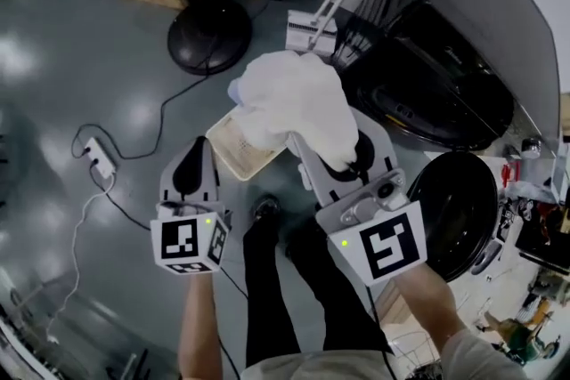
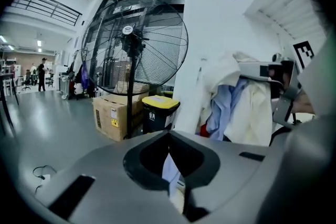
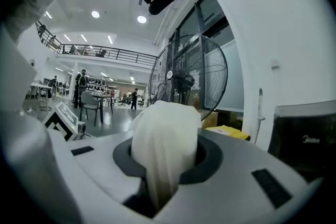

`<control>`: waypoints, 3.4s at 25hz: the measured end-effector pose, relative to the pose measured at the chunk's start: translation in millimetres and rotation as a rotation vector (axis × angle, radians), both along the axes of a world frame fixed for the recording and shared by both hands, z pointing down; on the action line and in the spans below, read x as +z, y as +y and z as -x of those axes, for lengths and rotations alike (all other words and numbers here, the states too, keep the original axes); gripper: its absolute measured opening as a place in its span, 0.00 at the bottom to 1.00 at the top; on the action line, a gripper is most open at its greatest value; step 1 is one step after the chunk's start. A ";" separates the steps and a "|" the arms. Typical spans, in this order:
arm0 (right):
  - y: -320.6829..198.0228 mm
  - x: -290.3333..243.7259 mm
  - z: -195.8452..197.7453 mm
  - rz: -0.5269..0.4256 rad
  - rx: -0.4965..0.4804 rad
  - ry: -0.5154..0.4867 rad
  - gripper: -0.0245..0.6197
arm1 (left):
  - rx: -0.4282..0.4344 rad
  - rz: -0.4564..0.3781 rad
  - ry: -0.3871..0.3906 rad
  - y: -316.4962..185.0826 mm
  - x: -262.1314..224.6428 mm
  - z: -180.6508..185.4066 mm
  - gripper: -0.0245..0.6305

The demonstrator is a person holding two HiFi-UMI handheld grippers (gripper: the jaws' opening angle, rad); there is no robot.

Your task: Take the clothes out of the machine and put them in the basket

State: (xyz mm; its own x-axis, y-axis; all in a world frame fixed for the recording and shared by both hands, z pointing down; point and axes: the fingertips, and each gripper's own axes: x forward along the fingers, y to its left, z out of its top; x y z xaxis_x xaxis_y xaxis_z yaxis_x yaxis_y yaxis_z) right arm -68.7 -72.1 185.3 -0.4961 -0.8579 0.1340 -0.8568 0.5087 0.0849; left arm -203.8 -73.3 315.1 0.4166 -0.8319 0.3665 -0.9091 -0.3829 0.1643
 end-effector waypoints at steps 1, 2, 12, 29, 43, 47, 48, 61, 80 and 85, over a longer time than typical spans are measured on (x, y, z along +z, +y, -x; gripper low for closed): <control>0.2 9.2 8.9 0.015 -0.011 -0.007 0.20 | -0.015 0.008 -0.004 3.2 6.5 9.1 0.07; 1.4 19.6 17.4 0.032 -0.023 -0.014 0.20 | -0.030 0.019 -0.008 7.6 13.7 17.5 0.07; 23.3 171.2 77.2 0.257 -0.095 0.003 0.20 | -0.117 0.107 -0.028 28.8 102.8 80.8 0.07; 12.2 504.2 108.2 0.586 -0.106 0.135 0.20 | -0.163 0.218 -0.044 43.9 262.4 103.0 0.07; 48.2 717.7 154.9 1.010 -0.239 0.322 0.22 | -0.213 0.251 -0.049 48.1 321.3 148.4 0.07; 59.9 741.6 151.5 1.120 -0.218 0.366 0.26 | -0.215 0.255 -0.058 51.5 318.8 158.1 0.07; 60.5 744.2 150.2 1.138 -0.214 0.366 0.28 | -0.215 0.252 -0.060 49.9 317.8 159.4 0.07; 38.8 651.7 130.7 0.925 -0.172 0.240 0.59 | -0.125 0.239 -0.038 37.9 278.3 112.2 0.07; 44.8 466.1 -16.1 0.765 0.214 -0.031 0.08 | 0.143 0.243 -0.050 23.9 199.7 -22.1 0.07; 61.3 418.8 -94.8 0.704 0.369 -0.105 0.07 | 0.265 0.234 -0.056 25.1 183.5 -94.2 0.07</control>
